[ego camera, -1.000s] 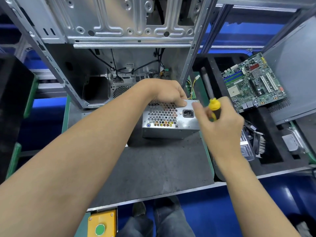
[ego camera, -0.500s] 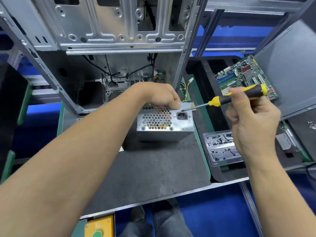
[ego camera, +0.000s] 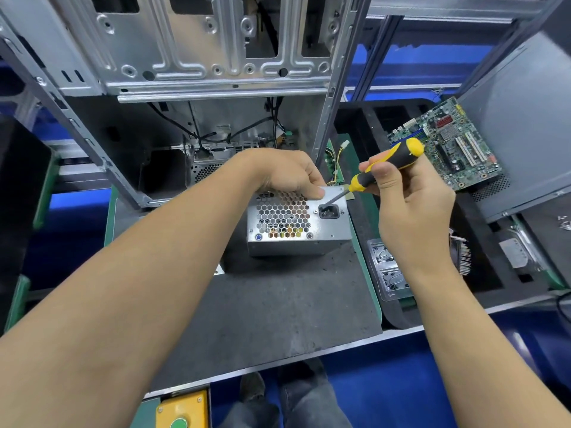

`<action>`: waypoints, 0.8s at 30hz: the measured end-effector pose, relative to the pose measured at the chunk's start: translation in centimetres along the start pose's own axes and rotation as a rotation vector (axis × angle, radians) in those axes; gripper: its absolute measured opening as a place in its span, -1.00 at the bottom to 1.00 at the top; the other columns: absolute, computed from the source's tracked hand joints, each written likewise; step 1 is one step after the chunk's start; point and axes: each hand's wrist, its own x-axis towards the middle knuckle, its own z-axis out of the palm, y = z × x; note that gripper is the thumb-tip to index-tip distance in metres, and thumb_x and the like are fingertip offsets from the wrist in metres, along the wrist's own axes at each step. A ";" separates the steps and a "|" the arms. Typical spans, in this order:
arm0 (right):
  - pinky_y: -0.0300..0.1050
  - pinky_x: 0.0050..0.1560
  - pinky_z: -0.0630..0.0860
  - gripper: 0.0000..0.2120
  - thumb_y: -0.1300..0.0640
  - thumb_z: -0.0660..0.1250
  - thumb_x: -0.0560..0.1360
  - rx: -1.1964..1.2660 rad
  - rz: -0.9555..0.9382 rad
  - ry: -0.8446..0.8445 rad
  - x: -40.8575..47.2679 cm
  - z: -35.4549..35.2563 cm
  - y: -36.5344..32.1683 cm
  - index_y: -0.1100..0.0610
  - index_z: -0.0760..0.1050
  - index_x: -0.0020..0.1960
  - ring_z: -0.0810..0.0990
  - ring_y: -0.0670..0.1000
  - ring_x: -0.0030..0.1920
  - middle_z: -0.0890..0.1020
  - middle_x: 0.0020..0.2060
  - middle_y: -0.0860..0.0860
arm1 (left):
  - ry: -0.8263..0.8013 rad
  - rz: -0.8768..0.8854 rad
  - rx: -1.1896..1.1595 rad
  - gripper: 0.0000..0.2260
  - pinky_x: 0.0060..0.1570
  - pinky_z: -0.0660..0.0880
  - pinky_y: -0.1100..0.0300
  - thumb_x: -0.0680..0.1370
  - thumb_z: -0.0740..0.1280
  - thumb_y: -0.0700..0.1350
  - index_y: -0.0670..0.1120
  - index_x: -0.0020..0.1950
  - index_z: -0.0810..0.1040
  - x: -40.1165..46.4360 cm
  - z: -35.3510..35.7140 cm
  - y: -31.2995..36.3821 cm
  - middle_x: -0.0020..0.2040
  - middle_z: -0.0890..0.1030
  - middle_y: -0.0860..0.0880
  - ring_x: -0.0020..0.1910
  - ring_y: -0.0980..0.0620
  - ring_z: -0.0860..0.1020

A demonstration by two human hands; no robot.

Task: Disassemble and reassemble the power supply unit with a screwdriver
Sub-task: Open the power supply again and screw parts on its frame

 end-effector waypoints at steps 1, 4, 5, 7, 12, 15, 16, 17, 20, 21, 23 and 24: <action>0.18 -0.05 0.61 -0.77 -0.05 0.27 0.61 -0.008 -0.009 -0.003 0.0 0.1 0.0 0.12 0.54 -0.02 0.67 0.07 -0.17 0.68 -0.20 -0.10 | 0.001 -0.002 -0.006 -0.88 -0.11 0.52 0.16 0.61 0.36 -0.15 -0.06 -0.02 0.70 0.0 0.0 0.0 -0.24 0.69 0.14 -0.18 0.09 0.57; 0.19 -0.05 0.59 -0.79 -0.06 0.27 0.61 -0.015 -0.022 -0.003 -0.1 0.3 0.0 0.08 0.54 -0.02 0.67 0.07 -0.16 0.67 -0.19 -0.13 | 0.002 -0.004 -0.007 -0.87 -0.22 0.48 0.21 0.62 0.35 -0.16 -0.11 0.03 0.70 -0.1 0.1 0.1 -0.22 0.67 0.07 -0.23 0.09 0.55; 0.18 -0.05 0.60 -0.79 -0.05 0.27 0.61 -0.018 -0.024 -0.002 0.0 0.3 -0.1 0.09 0.54 -0.01 0.67 0.06 -0.16 0.67 -0.19 -0.13 | 0.004 -0.005 -0.004 -0.87 -0.23 0.48 0.22 0.62 0.35 -0.16 -0.11 0.03 0.70 -0.2 0.1 0.1 -0.21 0.67 0.06 -0.24 0.09 0.55; 0.18 -0.04 0.60 -0.81 -0.03 0.26 0.61 -0.026 -0.027 -0.007 0.0 0.4 -0.2 0.07 0.55 -0.01 0.67 0.06 -0.16 0.67 -0.19 -0.14 | 0.006 -0.009 -0.006 -0.87 -0.20 0.48 0.21 0.62 0.34 -0.16 -0.09 0.01 0.70 -0.2 0.1 0.2 -0.21 0.68 0.07 -0.24 0.10 0.55; 0.16 -0.03 0.60 -0.92 -0.01 0.27 0.61 -0.030 -0.038 -0.023 -0.1 0.5 -0.4 -0.06 0.51 -0.04 0.68 0.03 -0.15 0.67 -0.17 -0.12 | 0.009 -0.007 0.013 -0.88 -0.22 0.46 0.28 0.62 0.35 -0.15 -0.04 -0.01 0.69 -0.3 0.1 0.2 -0.28 0.67 0.17 -0.29 0.21 0.57; 0.14 -0.03 0.61 -0.93 0.03 0.28 0.61 -0.036 -0.034 -0.021 -0.2 0.5 -0.6 -0.04 0.52 -0.04 0.68 0.03 -0.15 0.67 -0.17 -0.11 | 0.012 -0.009 0.007 -0.88 -0.18 0.51 0.22 0.61 0.36 -0.16 -0.09 0.04 0.70 -0.4 0.0 0.3 -0.21 0.69 0.09 -0.24 0.13 0.59; 0.12 -0.03 0.61 -0.93 0.03 0.28 0.61 -0.037 -0.032 -0.022 -0.2 0.5 -0.7 -0.05 0.52 -0.04 0.68 0.02 -0.15 0.67 -0.17 -0.11 | 0.011 -0.008 0.002 -0.88 -0.14 0.53 0.19 0.61 0.36 -0.16 -0.10 0.03 0.70 -0.4 0.0 0.3 -0.19 0.69 0.07 -0.22 0.12 0.59; 0.08 -0.03 0.62 -0.93 0.04 0.29 0.61 -0.038 -0.031 -0.022 -0.2 0.5 -0.7 -0.06 0.52 -0.04 0.68 0.01 -0.15 0.67 -0.17 -0.12 | 0.008 -0.004 0.002 -0.88 -0.14 0.53 0.20 0.61 0.35 -0.16 -0.09 0.02 0.70 -0.4 0.0 0.3 -0.21 0.69 0.08 -0.24 0.14 0.59; -0.14 -0.07 0.60 -0.93 0.06 0.31 0.59 -0.060 -0.036 -0.016 -0.1 0.6 -0.8 0.02 0.55 -0.03 0.68 -0.05 -0.15 0.66 -0.20 -0.12 | 0.008 0.012 0.040 -0.85 -0.30 0.43 0.37 0.62 0.34 -0.16 -0.03 -0.09 0.67 -0.4 -0.1 0.4 -0.36 0.62 0.20 -0.41 0.29 0.53; -0.22 -0.09 0.57 -0.91 0.06 0.32 0.59 -0.066 -0.038 -0.016 -0.1 0.6 -0.9 0.06 0.56 -0.03 0.68 -0.08 -0.16 0.66 -0.22 -0.12 | 0.007 0.018 0.047 -0.82 -0.35 0.41 0.39 0.62 0.34 -0.16 0.00 -0.13 0.66 -0.4 -0.1 0.4 -0.40 0.59 0.21 -0.44 0.29 0.51; -0.35 -0.12 0.49 -0.88 0.07 0.35 0.57 -0.096 -0.051 -0.016 0.0 0.7 -1.2 0.11 0.57 -0.05 0.65 -0.13 -0.20 0.66 -0.24 -0.09 | 0.001 0.023 0.052 -0.73 -0.38 0.40 0.42 0.63 0.34 -0.16 0.04 -0.25 0.66 -0.4 -0.2 0.3 -0.42 0.57 0.21 -0.45 0.28 0.49; -0.38 -0.14 0.47 -0.87 0.06 0.37 0.55 -0.123 -0.060 -0.017 0.0 0.7 -1.4 0.13 0.58 -0.07 0.63 -0.15 -0.22 0.66 -0.25 -0.08 | -0.005 0.024 0.049 -0.68 -0.39 0.41 0.42 0.63 0.34 -0.16 0.05 -0.31 0.66 -0.4 -0.2 0.3 -0.42 0.56 0.20 -0.45 0.28 0.48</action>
